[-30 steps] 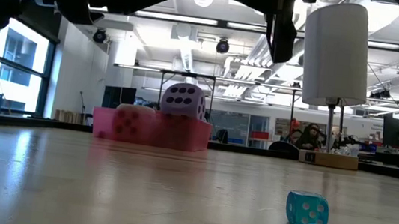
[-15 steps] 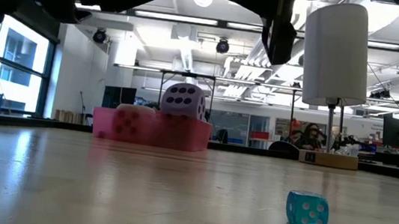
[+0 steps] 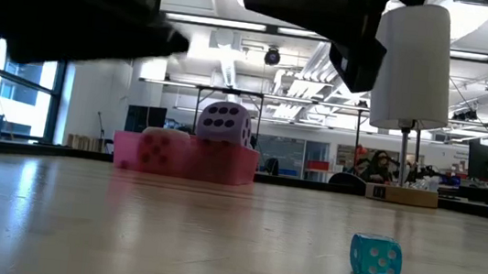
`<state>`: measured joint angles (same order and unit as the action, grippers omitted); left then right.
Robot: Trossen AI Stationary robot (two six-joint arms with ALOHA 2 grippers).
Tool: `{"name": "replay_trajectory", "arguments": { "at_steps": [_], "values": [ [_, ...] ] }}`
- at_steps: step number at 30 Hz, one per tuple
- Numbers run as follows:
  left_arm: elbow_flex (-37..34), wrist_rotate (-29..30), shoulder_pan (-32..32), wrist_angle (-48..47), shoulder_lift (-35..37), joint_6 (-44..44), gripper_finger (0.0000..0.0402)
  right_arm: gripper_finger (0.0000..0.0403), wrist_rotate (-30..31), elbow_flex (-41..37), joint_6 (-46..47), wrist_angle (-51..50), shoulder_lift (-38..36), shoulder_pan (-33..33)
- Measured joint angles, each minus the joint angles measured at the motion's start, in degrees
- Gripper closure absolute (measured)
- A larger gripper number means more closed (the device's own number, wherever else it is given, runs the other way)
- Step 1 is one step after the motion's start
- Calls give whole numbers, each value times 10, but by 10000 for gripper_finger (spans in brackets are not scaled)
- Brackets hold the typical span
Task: Pick & Place Dice
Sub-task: Put the small green dice into the pink bin
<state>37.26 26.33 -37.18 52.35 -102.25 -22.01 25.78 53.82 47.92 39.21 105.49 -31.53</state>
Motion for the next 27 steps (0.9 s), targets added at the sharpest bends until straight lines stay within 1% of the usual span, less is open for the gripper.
{"name": "replay_trajectory", "arguments": {
  "at_steps": [4,7,8,10,13,15,17,19,21,23,25,27],
  "values": [
    [0,-5,0,-148,61,86,350,180,-4,0,19,0,0,-1],
    [0,-31,4,-285,134,150,350,182,-2,0,20,0,0,-8],
    [0,-33,7,-333,164,160,350,183,-2,0,20,0,0,-10],
    [0,-22,18,-454,232,150,350,183,10,0,19,0,0,-16],
    [0,13,62,-619,339,154,350,183,55,0,12,0,0,-27],
    [0,15,116,-682,407,159,350,183,88,0,4,0,0,-36],
    [0,15,183,-709,462,160,350,183,116,0,-1,9,6,-43],
    [0,7,258,-710,501,159,350,183,145,0,-2,14,15,-51],
    [0,-29,337,-704,525,142,350,183,161,0,1,40,31,-55],
    [0,-80,417,-680,526,118,350,183,162,1,7,66,54,-57],
    [0,-132,489,-649,510,113,350,183,158,1,7,102,77,-57],
    [0,-159,551,-622,484,116,350,183,157,1,-3,149,96,-59]
  ]
}}
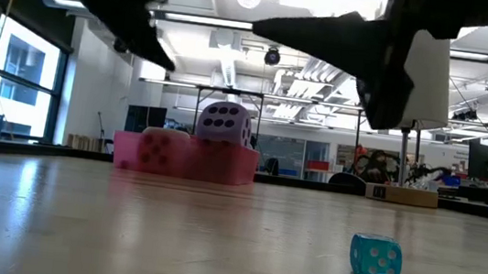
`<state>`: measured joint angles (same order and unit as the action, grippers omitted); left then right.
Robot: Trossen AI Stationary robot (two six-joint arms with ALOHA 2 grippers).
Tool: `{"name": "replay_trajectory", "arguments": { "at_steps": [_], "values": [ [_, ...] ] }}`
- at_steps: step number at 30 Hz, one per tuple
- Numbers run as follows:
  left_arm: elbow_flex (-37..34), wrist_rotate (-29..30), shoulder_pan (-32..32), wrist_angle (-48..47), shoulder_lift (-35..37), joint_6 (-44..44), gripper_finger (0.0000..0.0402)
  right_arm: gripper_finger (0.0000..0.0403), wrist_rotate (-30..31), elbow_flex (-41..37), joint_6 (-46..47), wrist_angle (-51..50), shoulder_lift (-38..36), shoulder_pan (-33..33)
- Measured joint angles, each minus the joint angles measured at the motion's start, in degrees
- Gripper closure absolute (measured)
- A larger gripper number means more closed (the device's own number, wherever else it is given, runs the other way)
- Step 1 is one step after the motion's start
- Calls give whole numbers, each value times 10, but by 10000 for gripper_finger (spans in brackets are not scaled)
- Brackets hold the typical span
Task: Pick & Place Dice
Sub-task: Put the small green dice into the pink bin
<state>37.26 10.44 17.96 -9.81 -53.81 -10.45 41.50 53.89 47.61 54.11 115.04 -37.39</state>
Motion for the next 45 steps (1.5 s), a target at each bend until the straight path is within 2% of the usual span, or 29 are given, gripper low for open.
{"name": "replay_trajectory", "arguments": {
  "at_steps": [6,9,12,16,21,25,31,37,45],
  "values": [
    [0,18,130,55,-87,60,339,183,0,0,-93,90,27,-22],
    [0,2,167,71,-134,112,337,183,4,3,-131,93,26,-32],
    [0,-7,185,90,-177,129,336,183,4,8,-158,95,26,-35],
    [0,-3,190,114,-212,112,334,183,-1,8,-160,86,25,-35],
    [0,3,176,111,-201,29,334,183,-9,8,-160,63,25,-35],
    [0,9,167,112,-200,68,333,183,-12,8,-160,57,25,-35],
    [0,18,165,111,-201,41,333,183,-12,8,-161,44,25,-35],
    [0,17,153,109,-201,-51,333,183,-13,8,-159,43,25,-35],
    [0,38,161,92,-201,-23,333,183,-14,8,-158,43,25,-35]
  ]
}}
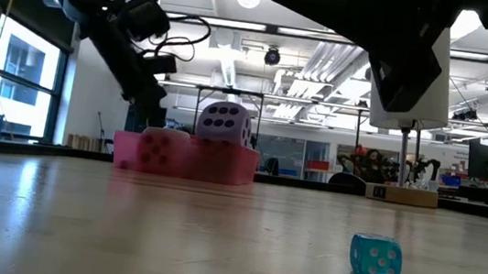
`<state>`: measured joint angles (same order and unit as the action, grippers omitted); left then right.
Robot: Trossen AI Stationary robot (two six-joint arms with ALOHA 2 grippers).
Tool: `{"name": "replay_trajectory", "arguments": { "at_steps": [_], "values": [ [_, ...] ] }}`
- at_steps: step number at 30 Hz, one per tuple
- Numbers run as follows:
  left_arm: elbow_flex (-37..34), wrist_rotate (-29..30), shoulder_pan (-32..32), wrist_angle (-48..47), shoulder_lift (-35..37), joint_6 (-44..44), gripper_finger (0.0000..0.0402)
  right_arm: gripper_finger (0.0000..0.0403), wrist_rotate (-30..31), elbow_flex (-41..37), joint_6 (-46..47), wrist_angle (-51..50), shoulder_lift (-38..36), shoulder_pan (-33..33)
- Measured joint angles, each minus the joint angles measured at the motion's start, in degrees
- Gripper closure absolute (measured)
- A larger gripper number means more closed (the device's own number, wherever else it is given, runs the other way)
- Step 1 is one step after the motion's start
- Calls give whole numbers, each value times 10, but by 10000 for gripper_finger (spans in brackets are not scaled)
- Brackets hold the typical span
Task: Pick & Place Dice
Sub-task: Put the small green dice into the pink bin
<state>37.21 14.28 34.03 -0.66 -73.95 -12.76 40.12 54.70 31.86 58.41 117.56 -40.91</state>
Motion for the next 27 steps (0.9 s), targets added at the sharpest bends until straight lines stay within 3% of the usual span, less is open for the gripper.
{"name": "replay_trajectory", "arguments": {
  "at_steps": [5,10,21,27],
  "values": [
    [1,-5,18,-33,1,11,333,183,0,0,0,-2,0,-1],
    [1,-68,30,-32,6,35,333,183,0,0,-2,-12,0,-1],
    [0,-50,30,-34,22,8,333,183,0,0,-6,-21,0,1],
    [0,-52,49,-30,22,51,333,183,0,0,-6,-26,0,2]
  ]
}}
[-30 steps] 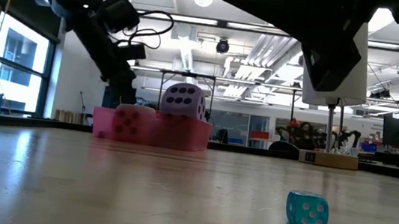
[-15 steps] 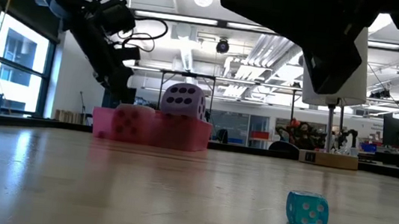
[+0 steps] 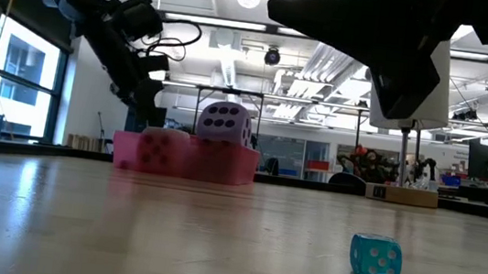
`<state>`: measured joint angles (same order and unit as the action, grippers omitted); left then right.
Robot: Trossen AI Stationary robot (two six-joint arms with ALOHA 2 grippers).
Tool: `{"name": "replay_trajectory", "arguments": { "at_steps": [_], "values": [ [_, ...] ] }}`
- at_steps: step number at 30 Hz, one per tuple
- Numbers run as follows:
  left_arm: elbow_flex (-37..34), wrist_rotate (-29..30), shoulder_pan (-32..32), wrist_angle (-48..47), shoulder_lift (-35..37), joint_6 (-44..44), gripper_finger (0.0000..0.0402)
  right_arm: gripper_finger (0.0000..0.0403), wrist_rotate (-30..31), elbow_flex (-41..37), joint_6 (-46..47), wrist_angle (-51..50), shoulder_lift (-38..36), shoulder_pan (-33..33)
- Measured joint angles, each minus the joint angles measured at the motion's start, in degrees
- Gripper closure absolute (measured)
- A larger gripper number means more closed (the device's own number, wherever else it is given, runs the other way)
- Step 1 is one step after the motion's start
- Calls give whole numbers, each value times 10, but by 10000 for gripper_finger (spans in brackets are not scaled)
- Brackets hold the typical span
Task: Pick & Place Dice
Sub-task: Put the small green dice into the pink bin
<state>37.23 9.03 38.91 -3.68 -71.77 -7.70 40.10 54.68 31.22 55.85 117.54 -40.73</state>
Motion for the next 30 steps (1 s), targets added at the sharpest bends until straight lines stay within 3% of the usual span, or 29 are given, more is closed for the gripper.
{"name": "replay_trajectory", "arguments": {
  "at_steps": [5,9,15,30],
  "values": [
    [0,-83,30,0,0,35,332,183,0,0,0,-6,0,1],
    [0,-116,49,-2,0,75,332,183,0,0,4,-14,0,4],
    [0,-120,63,-4,-1,151,331,183,0,0,5,-14,0,4],
    [0,-120,53,-19,-1,122,331,183,5,0,7,-13,0,4]
  ]
}}
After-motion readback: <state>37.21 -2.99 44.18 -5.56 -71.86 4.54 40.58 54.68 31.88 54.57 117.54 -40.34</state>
